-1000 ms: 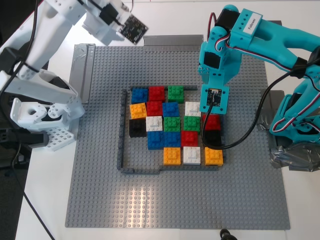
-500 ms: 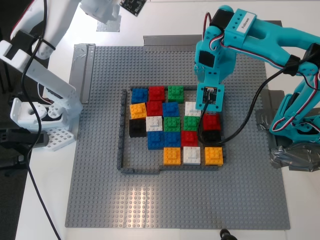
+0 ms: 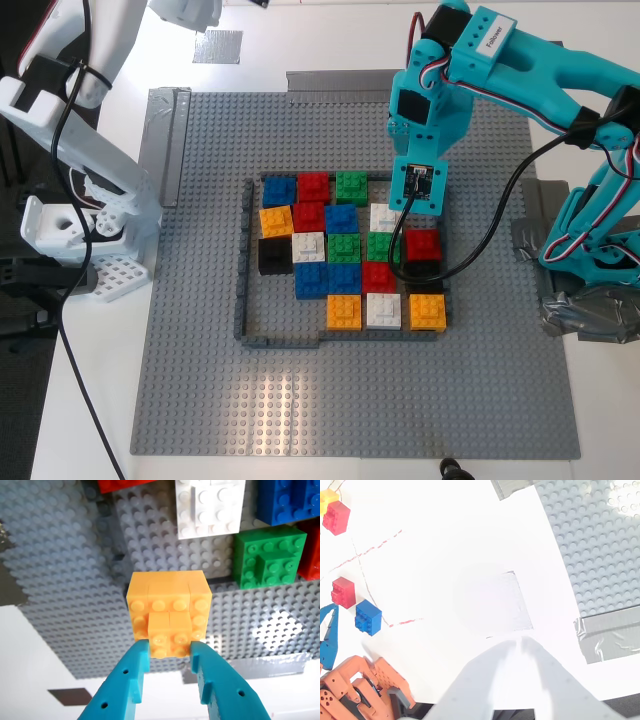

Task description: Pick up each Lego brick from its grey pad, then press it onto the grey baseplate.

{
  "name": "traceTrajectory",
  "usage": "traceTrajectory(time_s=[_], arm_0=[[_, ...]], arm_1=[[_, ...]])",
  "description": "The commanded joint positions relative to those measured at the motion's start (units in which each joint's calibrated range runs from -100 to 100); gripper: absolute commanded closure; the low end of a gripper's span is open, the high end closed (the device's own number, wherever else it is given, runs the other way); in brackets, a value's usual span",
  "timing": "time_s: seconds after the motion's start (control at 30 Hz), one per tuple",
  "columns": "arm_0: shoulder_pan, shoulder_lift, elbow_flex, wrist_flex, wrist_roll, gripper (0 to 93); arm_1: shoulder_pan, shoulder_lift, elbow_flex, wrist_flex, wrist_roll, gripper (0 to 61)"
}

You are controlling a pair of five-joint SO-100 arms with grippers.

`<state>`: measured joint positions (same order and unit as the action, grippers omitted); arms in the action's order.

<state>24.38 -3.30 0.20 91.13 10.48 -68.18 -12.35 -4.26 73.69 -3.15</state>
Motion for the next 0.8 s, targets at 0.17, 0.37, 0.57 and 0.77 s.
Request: traceTrajectory(time_s=[0.17, 0.37, 0.57, 0.77], arm_0=[[-1.0, -0.1, -1.8, -2.4, 0.2, 92.7], [-1.1, 2.7, -2.9, -2.7, 0.2, 92.7], [-0.9, 6.3, -6.7, -2.8, 0.2, 92.7], [-1.1, 9.5, -10.4, -2.8, 0.2, 92.7]], arm_1=[[0.0, 6.0, -11.9, 4.5, -0.2, 61.3], [-0.3, 6.5, -12.0, 2.3, -0.4, 61.3], [-0.7, 6.9, -13.1, 1.1, -1.4, 61.3], [-1.1, 9.6, -19.4, 7.7, 0.1, 61.3]])
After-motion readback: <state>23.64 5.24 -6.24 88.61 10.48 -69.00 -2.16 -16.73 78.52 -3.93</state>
